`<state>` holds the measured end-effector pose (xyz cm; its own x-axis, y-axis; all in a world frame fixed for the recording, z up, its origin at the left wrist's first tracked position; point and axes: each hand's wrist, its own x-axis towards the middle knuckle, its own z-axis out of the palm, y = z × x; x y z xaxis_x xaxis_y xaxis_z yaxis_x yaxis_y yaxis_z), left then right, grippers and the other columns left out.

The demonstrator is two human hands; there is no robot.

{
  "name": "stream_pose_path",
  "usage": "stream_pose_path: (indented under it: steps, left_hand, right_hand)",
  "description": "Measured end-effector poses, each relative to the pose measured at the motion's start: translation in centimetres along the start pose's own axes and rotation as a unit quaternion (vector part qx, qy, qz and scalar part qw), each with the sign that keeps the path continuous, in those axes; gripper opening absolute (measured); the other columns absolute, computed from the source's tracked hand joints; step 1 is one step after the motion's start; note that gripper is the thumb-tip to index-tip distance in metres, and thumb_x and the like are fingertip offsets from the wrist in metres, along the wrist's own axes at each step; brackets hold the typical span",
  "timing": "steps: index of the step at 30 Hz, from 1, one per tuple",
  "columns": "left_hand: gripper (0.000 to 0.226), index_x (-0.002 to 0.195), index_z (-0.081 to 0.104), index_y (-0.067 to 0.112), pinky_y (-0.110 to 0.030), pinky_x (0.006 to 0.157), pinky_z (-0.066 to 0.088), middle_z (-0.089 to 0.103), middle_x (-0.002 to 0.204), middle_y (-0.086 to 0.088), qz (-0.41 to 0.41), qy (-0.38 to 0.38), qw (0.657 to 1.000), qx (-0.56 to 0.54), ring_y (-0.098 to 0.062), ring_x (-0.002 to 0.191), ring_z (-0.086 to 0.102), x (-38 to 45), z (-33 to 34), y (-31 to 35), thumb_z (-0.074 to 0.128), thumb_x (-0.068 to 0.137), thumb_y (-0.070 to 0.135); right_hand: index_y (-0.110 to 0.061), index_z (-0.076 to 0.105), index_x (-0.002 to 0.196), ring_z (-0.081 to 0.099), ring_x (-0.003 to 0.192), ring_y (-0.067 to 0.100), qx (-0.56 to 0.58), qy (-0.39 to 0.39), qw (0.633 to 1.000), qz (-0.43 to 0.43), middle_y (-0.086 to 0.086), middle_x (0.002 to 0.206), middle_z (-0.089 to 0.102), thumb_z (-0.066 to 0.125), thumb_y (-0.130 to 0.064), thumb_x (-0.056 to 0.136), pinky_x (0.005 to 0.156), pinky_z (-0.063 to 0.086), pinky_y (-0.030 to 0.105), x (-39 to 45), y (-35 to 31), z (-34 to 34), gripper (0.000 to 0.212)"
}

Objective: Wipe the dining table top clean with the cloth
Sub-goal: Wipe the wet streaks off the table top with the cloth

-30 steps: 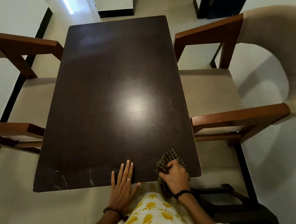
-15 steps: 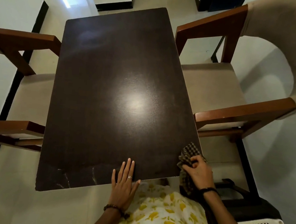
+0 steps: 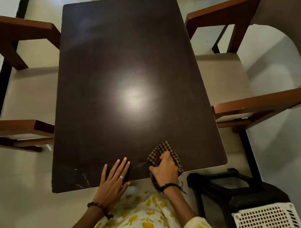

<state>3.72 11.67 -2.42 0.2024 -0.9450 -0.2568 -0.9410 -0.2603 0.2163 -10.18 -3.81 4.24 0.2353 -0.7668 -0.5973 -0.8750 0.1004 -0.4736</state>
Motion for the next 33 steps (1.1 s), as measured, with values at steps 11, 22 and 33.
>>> stream_pose_path:
  steps: [11,22,33]
  left_hand:
    - [0.073,0.146,0.011,0.025,-0.04,0.109,-0.002,-0.002,0.155,0.007,0.0,-0.05,0.999,-0.012,-0.012,0.141,-0.003,-4.4,-2.3,-10.9,0.02,0.087,0.066]
    - [0.083,0.138,-0.015,0.049,-0.038,0.108,-0.015,-0.023,0.147,0.026,-0.041,-0.057,0.992,-0.106,-0.003,0.136,-0.02,-6.1,-1.2,-16.5,0.024,0.074,0.083]
    - [0.082,0.146,0.01,0.028,-0.035,0.107,-0.011,-0.008,0.155,0.01,-0.036,-0.081,0.993,-0.073,-0.01,0.14,-0.009,-5.7,-2.1,-16.3,0.022,0.08,0.076]
  right_hand:
    - [-0.016,0.046,0.11,0.056,0.108,0.024,0.015,-0.055,0.997,-0.046,0.006,0.118,0.056,0.069,-0.029,0.078,0.087,0.045,0.031,-3.9,-6.7,9.6,0.042]
    - [-0.007,0.055,0.099,0.06,0.097,0.031,0.07,0.107,0.985,0.118,0.016,0.096,0.066,0.078,-0.028,0.071,0.079,0.044,0.032,-2.0,0.5,1.8,0.042]
    - [-0.011,0.047,0.112,0.057,0.108,0.026,-0.054,-0.079,0.995,-0.029,0.01,0.116,0.06,0.066,-0.027,0.079,0.087,0.046,0.032,-7.2,-11.0,15.4,0.042]
